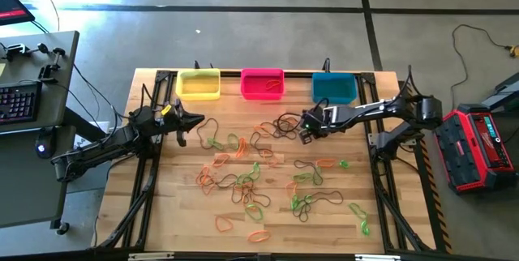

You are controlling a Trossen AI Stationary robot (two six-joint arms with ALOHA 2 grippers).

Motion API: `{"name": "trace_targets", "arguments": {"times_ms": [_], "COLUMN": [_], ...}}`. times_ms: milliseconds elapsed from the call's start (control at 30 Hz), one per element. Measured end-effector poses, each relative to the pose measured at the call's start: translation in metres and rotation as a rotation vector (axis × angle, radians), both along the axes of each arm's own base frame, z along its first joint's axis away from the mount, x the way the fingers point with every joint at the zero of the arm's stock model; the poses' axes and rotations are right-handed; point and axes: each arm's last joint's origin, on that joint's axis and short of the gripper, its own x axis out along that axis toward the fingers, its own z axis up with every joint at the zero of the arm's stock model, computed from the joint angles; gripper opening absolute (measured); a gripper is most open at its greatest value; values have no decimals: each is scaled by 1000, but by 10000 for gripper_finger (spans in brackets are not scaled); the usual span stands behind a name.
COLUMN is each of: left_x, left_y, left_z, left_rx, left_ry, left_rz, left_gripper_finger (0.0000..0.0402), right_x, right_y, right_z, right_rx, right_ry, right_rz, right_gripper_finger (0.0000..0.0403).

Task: Sort rubber bands into baskets
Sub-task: Put the orange rubber band into the pink bin

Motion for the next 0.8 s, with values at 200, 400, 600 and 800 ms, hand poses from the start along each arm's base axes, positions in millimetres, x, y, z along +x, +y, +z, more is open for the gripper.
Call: {"name": "trace_targets", "arguments": {"times_ms": [200, 400, 600, 800], "left_x": [0, 0, -1, -1], "left_y": [0, 0, 2, 2], "left_z": [1, 1, 0, 0], "left_rx": [3, 18, 39, 31], "left_ry": [-5, 0, 7, 5], "left_rz": [1, 6, 70, 65], "left_gripper_finger": [23, 23, 23, 23], "right_x": [16, 42, 69, 100], "right_y": [-1, -10, -33, -68], "right_z": [19, 53, 86, 95], "right_rx": [-57, -204, -375, -430], "right_ry": [-42, -136, -305, -313], "right_rz": [102, 232, 294, 366], "right_gripper_finger": [0, 0, 0, 0]}}
